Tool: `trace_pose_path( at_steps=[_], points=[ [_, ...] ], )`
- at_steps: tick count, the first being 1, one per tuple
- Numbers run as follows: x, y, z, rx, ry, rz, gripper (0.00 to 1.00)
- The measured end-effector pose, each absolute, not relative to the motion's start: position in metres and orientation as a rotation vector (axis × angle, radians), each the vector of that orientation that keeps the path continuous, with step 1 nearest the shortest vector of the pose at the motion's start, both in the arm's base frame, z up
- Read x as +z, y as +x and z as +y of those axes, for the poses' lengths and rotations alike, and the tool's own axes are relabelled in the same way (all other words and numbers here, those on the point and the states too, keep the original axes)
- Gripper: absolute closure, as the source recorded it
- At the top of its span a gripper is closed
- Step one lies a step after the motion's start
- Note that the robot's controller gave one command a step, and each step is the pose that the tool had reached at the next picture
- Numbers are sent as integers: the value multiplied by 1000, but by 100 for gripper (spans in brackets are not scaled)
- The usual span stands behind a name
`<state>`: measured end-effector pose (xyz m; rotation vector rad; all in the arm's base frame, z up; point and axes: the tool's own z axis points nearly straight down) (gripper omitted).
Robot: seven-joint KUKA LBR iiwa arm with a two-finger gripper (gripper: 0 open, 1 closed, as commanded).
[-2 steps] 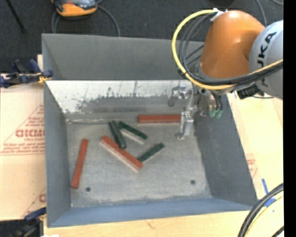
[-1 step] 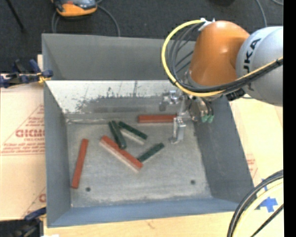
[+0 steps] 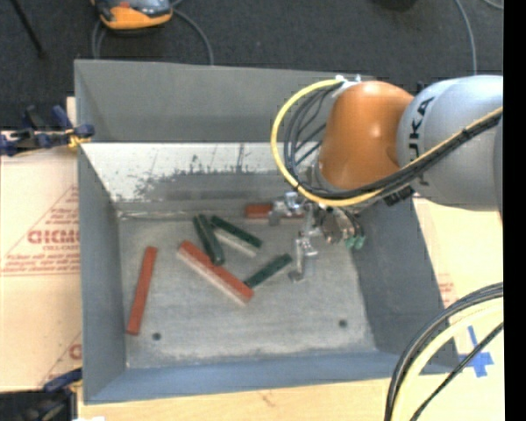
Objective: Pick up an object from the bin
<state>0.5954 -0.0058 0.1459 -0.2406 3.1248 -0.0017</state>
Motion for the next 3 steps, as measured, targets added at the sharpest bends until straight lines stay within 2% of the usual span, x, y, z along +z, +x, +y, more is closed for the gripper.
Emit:
trace_pose_path(
  at_steps=[1, 2, 3],
  points=[
    [132, 590, -4, -2, -262, 3125, 0],
    [72, 583, -4, -1, -823, 3025, 100],
    [72, 583, -4, -1, -823, 3025, 100]
  ],
)
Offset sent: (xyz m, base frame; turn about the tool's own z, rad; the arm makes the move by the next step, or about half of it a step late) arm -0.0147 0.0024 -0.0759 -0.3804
